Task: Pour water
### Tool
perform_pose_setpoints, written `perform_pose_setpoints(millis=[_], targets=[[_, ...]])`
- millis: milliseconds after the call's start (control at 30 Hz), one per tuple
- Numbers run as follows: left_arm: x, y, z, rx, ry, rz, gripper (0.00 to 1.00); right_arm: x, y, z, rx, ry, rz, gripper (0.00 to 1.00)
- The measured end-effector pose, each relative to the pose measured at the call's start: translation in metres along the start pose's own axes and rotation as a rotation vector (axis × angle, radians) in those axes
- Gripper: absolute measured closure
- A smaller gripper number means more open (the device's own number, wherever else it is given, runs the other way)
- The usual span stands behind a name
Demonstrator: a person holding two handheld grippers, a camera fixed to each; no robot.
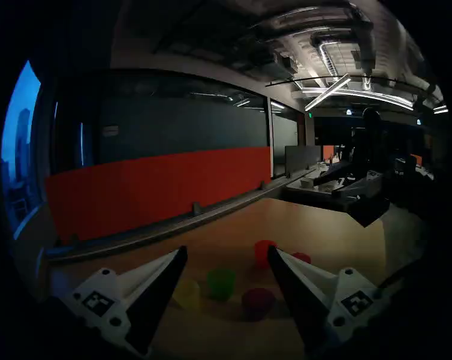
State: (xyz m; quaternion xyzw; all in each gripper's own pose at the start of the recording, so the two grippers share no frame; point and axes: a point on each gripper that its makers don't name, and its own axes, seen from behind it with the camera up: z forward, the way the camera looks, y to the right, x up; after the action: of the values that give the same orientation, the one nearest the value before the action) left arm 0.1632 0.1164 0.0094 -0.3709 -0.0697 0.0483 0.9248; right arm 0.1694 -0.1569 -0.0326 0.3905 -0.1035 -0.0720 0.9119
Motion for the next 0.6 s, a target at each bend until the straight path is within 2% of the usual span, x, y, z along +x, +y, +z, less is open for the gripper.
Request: perform_pose_setpoints(millis=[267,600], targets=[[-0.017,-0.004,0.009,-0.031,-0.04,-0.011,0.01,-0.015,-0.013,0.001,0.046,-0.055,-0.01,0.02],[-0.037,0.002,0.019,-0.07,-0.09,0.036,0.01,-0.034,-0.03,0.005,0.093,-0.113,-0.037,0.02]])
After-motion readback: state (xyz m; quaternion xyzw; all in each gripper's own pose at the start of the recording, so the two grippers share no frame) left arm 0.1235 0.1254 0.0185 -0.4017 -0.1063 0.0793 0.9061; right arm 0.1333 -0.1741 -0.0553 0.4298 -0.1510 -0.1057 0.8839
